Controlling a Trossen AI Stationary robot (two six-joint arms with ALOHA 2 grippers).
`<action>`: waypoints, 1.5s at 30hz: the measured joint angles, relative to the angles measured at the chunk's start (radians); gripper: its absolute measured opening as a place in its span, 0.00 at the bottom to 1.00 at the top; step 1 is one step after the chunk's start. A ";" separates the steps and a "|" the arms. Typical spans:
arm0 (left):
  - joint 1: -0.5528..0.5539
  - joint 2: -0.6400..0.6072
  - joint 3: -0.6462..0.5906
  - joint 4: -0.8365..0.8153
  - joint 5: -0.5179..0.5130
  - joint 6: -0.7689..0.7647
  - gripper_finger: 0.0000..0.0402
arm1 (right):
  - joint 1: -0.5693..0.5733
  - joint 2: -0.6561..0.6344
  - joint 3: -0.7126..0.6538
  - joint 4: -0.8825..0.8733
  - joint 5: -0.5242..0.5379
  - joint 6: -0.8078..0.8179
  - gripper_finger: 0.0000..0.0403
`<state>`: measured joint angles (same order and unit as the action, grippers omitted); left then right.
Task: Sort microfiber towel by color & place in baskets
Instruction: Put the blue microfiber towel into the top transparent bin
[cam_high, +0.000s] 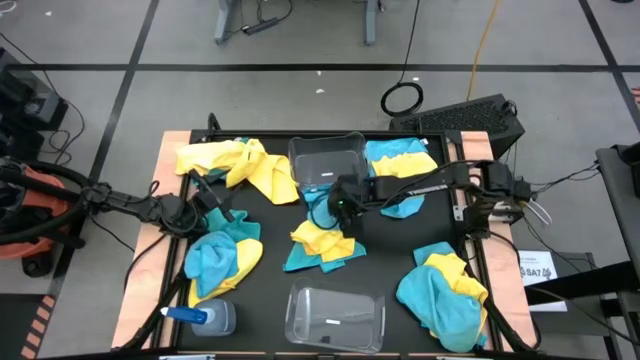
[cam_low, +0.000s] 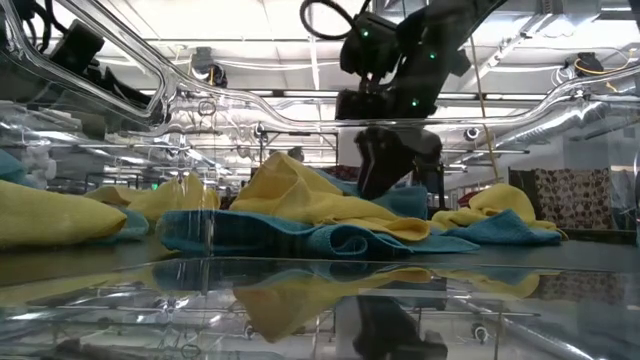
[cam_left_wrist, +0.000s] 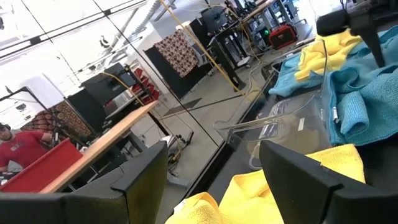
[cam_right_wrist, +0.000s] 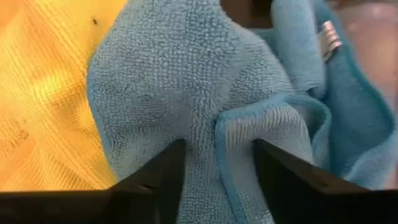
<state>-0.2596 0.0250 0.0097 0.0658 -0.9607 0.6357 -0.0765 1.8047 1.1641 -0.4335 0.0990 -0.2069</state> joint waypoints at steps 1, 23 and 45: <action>0.000 0.000 0.000 0.000 0.000 0.000 0.65 | 0.000 0.005 0.000 0.001 0.000 0.001 0.34; 0.000 0.000 0.000 -0.003 0.000 0.000 0.65 | 0.064 -0.287 0.161 -0.074 0.085 -0.041 0.00; 0.000 0.000 0.000 -0.004 0.000 0.000 0.65 | 0.096 -0.238 0.185 -0.137 -0.193 0.035 0.16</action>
<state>-0.2597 0.0250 0.0099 0.0616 -0.9604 0.6357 0.0196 1.5667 1.3495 -0.5705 -0.0944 -0.1718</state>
